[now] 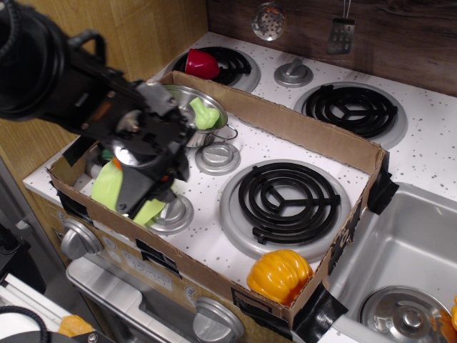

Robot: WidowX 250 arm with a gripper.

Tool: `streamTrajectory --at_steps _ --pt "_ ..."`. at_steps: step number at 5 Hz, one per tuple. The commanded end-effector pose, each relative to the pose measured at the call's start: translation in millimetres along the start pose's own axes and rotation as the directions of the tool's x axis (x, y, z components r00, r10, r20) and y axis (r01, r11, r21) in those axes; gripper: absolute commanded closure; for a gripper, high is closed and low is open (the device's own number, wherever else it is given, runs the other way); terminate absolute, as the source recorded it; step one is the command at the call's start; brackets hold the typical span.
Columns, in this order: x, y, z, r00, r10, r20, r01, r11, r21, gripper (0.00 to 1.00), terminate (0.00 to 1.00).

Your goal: Put carrot on plate

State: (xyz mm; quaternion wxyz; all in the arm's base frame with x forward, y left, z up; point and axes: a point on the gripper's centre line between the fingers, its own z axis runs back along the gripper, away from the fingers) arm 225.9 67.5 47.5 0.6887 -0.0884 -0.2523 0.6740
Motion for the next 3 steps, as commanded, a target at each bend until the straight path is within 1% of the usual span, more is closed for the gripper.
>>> streamTrajectory --at_steps 1,2,3 --pt "6 -13 12 0.997 -0.061 -0.051 0.060 0.998 -0.021 0.00 0.00" --pt "8 -24 24 0.998 -0.048 -0.049 0.047 0.998 -0.031 0.00 0.00" --pt "11 -37 43 0.998 -0.058 -0.034 0.058 0.998 0.010 0.00 1.00"
